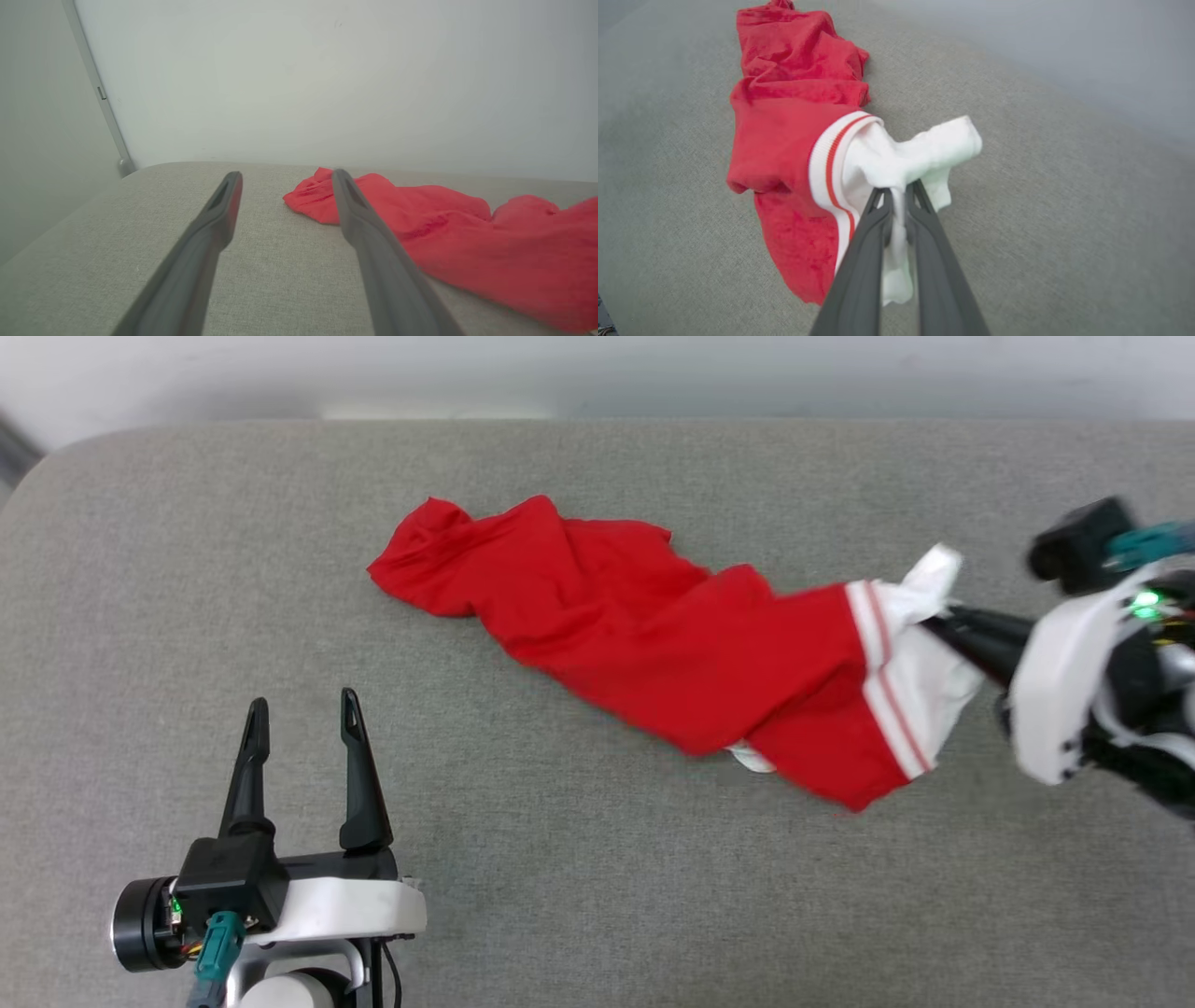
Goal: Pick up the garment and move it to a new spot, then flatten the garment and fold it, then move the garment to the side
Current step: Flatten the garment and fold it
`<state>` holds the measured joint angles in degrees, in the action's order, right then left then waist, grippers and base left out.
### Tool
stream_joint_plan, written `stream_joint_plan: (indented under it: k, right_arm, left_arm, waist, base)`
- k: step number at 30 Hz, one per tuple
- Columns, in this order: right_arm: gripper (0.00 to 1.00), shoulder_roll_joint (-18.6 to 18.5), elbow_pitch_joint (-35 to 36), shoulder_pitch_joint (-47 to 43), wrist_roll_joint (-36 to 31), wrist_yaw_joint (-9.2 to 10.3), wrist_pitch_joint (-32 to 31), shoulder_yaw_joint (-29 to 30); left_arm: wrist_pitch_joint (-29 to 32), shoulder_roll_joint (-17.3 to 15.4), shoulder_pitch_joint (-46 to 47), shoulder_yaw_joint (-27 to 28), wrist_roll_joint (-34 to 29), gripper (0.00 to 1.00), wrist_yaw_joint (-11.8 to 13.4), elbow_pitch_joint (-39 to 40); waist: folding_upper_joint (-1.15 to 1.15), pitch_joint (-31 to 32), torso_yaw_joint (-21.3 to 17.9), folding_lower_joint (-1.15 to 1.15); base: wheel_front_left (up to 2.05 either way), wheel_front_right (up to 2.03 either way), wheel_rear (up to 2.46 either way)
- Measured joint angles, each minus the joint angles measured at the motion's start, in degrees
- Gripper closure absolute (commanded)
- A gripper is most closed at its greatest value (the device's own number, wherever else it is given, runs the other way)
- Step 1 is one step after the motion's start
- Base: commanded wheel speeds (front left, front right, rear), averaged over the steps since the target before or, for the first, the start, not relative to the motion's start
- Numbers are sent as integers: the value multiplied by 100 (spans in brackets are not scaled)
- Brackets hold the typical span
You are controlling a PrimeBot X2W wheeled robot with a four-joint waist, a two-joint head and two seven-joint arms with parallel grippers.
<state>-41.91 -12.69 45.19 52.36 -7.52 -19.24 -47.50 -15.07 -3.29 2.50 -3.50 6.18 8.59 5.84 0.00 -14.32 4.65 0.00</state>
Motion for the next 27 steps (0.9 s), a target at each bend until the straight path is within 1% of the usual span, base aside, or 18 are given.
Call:
stream_joint_plan:
  k: [3,5,7,10,13,16,18,21,22,23,24,27]
  right_arm:
    - [100,-232,-107,-262,165,1,110,469]
    - [100,-294,-324,-493,305,1,144,764]
    - [100,-296,-647,-692,396,1,148,1001]
    - [100,-304,-1298,-912,355,1,103,1215]
    - [100,-145,-1990,-1046,276,1,77,1395]
    - [100,73,-2582,-1115,115,0,-20,1423]
    - [100,170,-2796,-1095,47,-3,-11,1469]
    - [100,279,-2940,-1085,-88,-3,283,1512]
    - [67,296,-2942,-1085,-152,-2,401,1514]
    - [47,316,-2930,-1085,-204,-1,531,1515]
    - [0,333,-2909,-1084,-260,-1,671,1538]
    - [0,256,-2738,-1048,-651,0,1199,1581]
  left_arm:
    - [0,12,-3,7,-26,0,-11,8]
    - [0,21,-4,1,-32,0,-32,11]
    - [0,24,-4,-1,-33,0,-53,11]
    - [0,30,7,-14,-38,0,-89,4]
    - [0,31,29,-33,-40,0,-104,-15]
    - [0,32,44,-59,-38,0,-111,-60]
    - [0,34,74,-104,-30,0,-111,-78]
    - [0,35,96,-133,-2,0,-105,-124]
    - [0,36,96,-132,1,0,-103,-144]
    - [0,34,91,-131,1,0,-102,-169]
    - [0,34,84,-122,1,0,-101,-190]
    - [0,35,58,-102,-45,0,-112,-222]
  waist:
    - [0,61,-68,0]
    - [0,56,-75,0]
    - [0,27,-72,0]
    - [0,-45,-40,0]
    - [0,-122,14,0]
    - [0,-187,61,0]
    - [0,-209,89,0]
    - [0,-189,98,0]
    - [0,-166,89,0]
    - [0,-136,78,0]
    - [0,-100,64,0]
    - [0,25,2,0]
  base:
    - [0,0,0]
    - [0,0,0]
    - [0,0,0]
    - [0,0,0]
    - [0,0,0]
    - [0,0,0]
    - [0,0,0]
    - [0,0,0]
    - [0,0,0]
    - [0,0,0]
    - [0,0,0]
    - [0,0,0]
